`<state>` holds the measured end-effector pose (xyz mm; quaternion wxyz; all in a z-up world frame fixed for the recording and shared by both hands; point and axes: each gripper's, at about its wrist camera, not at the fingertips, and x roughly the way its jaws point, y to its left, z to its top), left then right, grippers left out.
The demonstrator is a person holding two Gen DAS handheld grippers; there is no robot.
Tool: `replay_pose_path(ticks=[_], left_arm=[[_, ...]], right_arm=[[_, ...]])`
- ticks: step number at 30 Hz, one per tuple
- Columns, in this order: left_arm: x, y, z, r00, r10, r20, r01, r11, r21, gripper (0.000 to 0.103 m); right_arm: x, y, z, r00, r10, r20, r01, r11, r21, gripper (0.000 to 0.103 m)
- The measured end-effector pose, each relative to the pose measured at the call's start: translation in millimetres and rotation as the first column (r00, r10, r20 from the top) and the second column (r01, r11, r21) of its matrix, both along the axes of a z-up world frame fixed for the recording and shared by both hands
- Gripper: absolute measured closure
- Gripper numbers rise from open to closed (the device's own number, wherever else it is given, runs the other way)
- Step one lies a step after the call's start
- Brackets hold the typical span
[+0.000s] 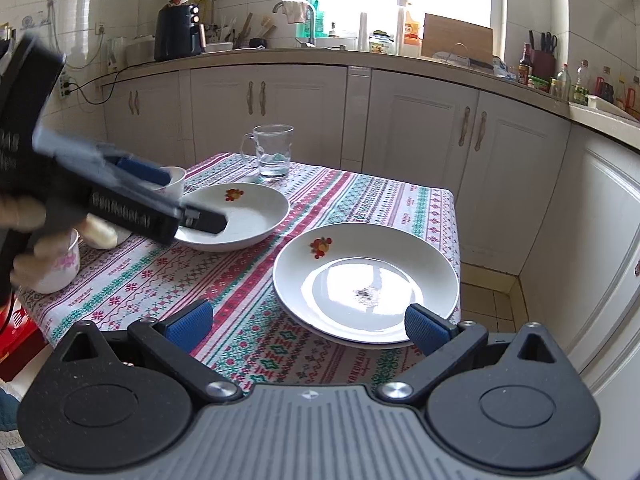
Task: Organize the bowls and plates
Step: 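Withdraw the left gripper up from the stacked plates, then move the right gripper to the flowered white plate and grasp its rim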
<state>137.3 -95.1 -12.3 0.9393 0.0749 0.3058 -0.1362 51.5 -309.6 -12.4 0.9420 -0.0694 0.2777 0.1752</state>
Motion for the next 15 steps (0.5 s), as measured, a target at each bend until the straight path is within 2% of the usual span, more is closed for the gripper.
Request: replay_pose_path(ticks=[3,6,15], left_arm=[[1.0,8.8,-23.0,0.996,0.091,-0.007,-0.091,0.996,0.014,0.003],[5.3,16.3,-42.1,0.990,0.136,-0.048,-0.136,0.991,0.007,0.003],[18.7,24.1,-59.6,0.980,0.190,-0.065,-0.192,0.981,-0.024,0.003]], right_arm=[[-1.7,3.7,0.8,1.000,0.015,-0.004,-0.015,1.000,-0.002,0.000],[0.4,7.9,1.6,1.000,0.019,-0.016,-0.019,1.000,-0.016,0.000],[17.6,15.3,1.0,0.996,0.070,-0.058,-0.073,0.996,-0.048,0.000]])
